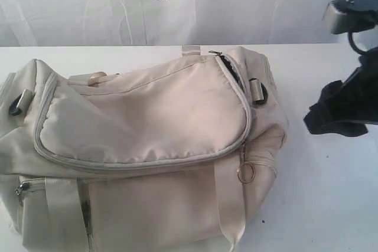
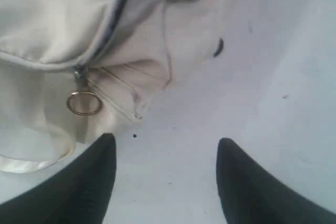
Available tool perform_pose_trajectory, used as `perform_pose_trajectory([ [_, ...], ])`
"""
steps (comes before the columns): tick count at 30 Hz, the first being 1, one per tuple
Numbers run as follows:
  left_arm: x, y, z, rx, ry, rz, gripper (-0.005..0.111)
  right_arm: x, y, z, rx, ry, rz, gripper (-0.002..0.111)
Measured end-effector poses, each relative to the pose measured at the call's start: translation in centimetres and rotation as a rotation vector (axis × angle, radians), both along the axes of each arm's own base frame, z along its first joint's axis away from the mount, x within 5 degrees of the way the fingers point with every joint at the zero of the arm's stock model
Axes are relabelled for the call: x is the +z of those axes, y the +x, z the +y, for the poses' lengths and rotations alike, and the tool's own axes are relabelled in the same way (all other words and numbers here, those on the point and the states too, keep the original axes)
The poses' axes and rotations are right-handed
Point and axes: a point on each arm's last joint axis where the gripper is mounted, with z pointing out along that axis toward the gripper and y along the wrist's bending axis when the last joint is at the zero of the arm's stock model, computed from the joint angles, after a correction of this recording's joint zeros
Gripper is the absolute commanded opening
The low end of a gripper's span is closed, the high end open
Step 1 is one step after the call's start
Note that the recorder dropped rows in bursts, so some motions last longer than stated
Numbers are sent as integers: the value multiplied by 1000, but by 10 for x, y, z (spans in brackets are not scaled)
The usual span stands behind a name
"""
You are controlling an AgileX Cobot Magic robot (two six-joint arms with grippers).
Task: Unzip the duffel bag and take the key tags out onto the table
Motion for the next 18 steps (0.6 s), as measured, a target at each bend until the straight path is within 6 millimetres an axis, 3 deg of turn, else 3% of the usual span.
perform_pose_trajectory([
  [4, -11, -69, -9, -63, 159, 44, 0, 16, -18, -14, -50, -17, -82, 54],
  [6, -4, -123, -18, -45, 197, -30, 0, 24, -21, -16, -59, 12, -149, 53],
  [8, 1, -167, -20, -6, 194, -86, 0, 27, -19, -15, -77, 32, -175, 39],
  [11, -10, -219, -20, 21, 139, -89, 0, 23, -13, -15, -145, 45, -149, 15],
  [14, -51, -246, -28, 100, 113, -54, 0, 13, 3, -10, -167, -3, -50, 6],
  [18, -91, -256, -39, 212, 92, -67, 0, 12, 22, 1, -163, -26, 50, 3],
])
